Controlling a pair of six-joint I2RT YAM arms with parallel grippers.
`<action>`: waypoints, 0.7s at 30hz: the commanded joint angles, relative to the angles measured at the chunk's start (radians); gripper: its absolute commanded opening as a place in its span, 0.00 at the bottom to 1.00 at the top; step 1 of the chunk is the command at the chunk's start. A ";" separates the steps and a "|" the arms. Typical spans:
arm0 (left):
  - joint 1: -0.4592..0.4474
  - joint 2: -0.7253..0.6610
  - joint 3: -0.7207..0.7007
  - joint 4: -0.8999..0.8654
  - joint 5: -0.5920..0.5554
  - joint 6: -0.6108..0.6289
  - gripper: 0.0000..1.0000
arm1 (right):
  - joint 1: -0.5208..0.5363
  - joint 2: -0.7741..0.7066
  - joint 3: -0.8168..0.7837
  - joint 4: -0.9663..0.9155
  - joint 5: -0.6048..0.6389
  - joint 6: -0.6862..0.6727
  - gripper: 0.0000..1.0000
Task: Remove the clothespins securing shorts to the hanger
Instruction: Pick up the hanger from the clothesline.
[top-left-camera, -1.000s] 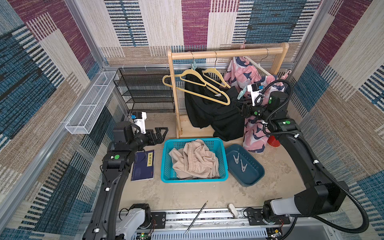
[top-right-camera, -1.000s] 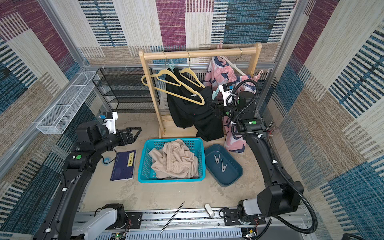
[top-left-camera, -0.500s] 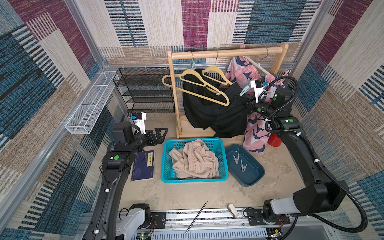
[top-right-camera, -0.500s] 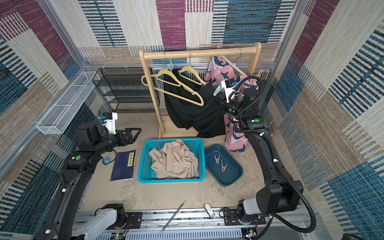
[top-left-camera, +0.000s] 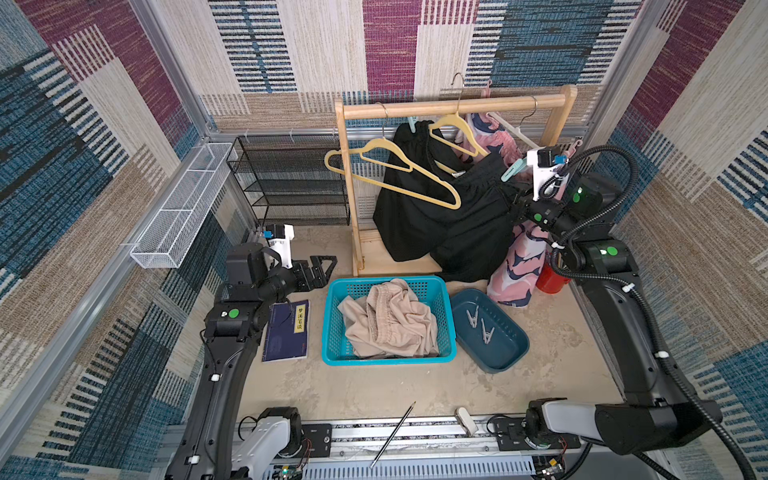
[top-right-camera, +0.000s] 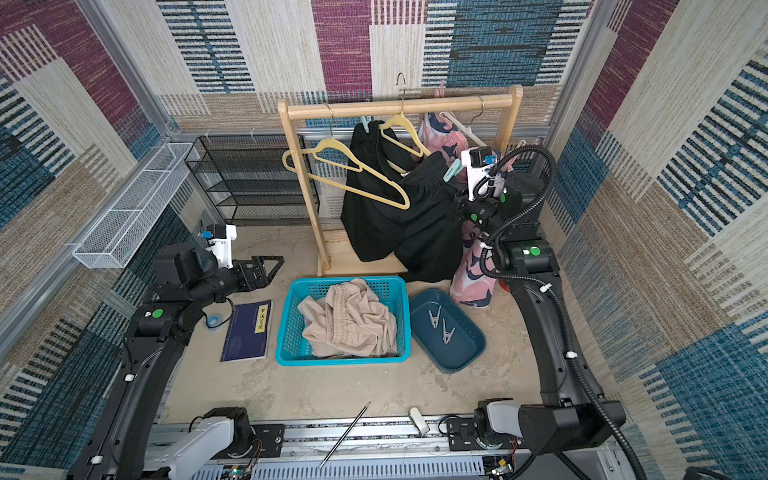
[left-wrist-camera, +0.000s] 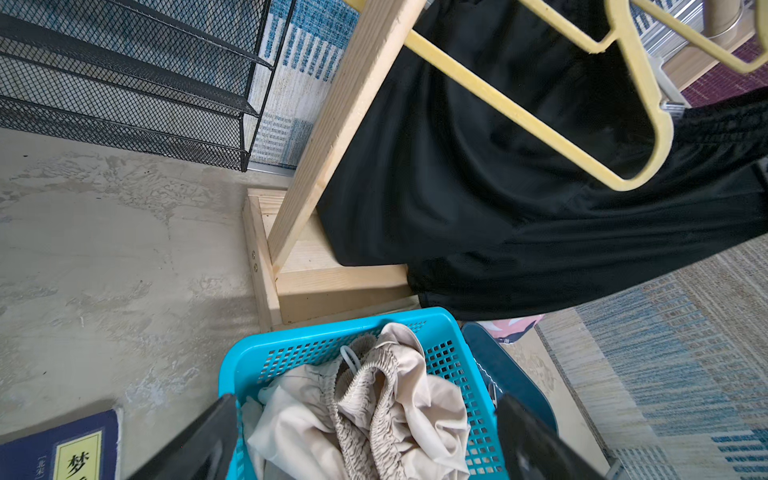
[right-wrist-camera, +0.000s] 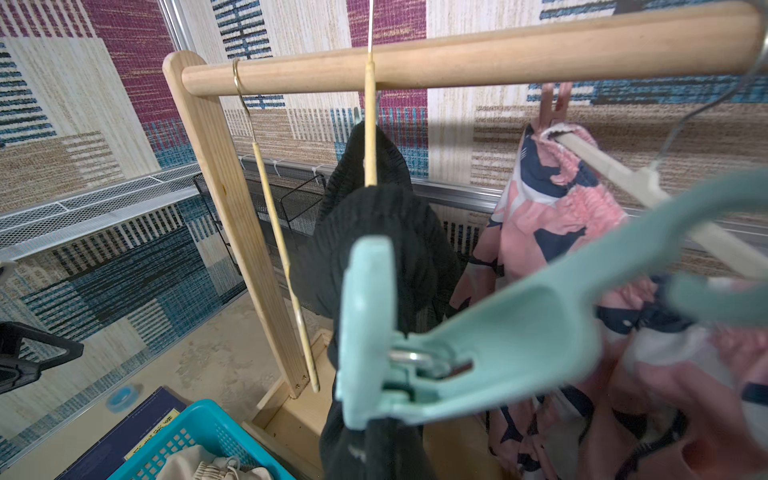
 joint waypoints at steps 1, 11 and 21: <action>0.000 0.005 0.001 0.040 0.024 -0.011 0.99 | -0.003 -0.061 -0.038 0.040 0.078 0.011 0.00; 0.000 0.012 -0.006 0.057 0.041 -0.023 0.99 | -0.002 -0.231 -0.222 -0.064 0.172 0.077 0.00; 0.000 0.020 -0.025 0.077 0.082 -0.033 0.99 | -0.001 -0.383 -0.455 -0.165 0.053 0.116 0.00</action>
